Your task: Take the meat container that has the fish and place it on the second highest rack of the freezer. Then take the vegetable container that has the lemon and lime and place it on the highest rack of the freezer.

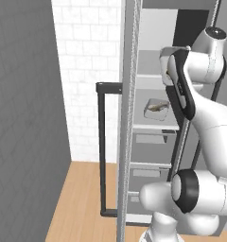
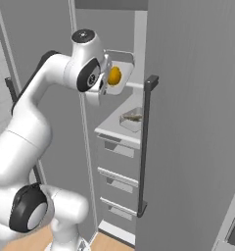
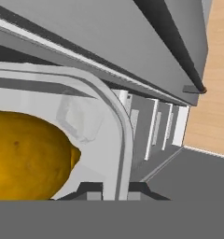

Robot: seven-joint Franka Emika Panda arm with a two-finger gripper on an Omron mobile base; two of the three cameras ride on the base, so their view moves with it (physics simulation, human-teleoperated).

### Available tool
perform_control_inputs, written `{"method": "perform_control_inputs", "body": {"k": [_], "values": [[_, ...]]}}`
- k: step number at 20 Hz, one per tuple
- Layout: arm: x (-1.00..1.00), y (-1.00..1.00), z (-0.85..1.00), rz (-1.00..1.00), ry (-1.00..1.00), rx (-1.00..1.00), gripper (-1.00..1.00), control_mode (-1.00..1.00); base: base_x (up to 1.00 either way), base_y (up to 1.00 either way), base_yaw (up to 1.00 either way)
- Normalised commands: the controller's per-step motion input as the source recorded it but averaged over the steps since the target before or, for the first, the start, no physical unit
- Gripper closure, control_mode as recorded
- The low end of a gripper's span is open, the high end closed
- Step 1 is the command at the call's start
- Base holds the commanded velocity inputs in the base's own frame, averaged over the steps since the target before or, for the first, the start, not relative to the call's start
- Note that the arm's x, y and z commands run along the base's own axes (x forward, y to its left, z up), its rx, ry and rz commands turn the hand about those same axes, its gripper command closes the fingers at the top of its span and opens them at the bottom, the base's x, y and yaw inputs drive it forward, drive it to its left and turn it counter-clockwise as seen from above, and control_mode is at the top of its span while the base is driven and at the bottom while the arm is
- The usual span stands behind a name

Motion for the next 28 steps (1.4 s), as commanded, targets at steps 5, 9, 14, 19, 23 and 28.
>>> {"method": "perform_control_inputs", "body": {"k": [5, 9, 14, 19, 23, 28], "values": [[0.68, -0.15, 0.00, -0.02, 0.00, 0.00, 1.00, -1.00, 0.00, 0.00, 0.00], [0.61, -0.24, 0.07, 0.00, 0.00, 0.00, 1.00, -1.00, 0.00, 0.00, 0.00], [0.61, -0.03, 0.12, 0.00, 0.00, 0.00, 1.00, -1.00, 0.00, 0.00, 0.00], [0.53, -0.12, 0.03, 0.00, 0.00, 0.00, 1.00, -1.00, 0.00, 0.00, 0.00], [0.49, -0.09, -0.12, 0.00, 0.00, 0.00, 1.00, -1.00, 0.00, 0.00, 0.00], [0.58, 0.00, -0.36, 0.00, 0.00, -0.01, 1.00, -1.00, 0.00, 0.00, 0.00]]}}
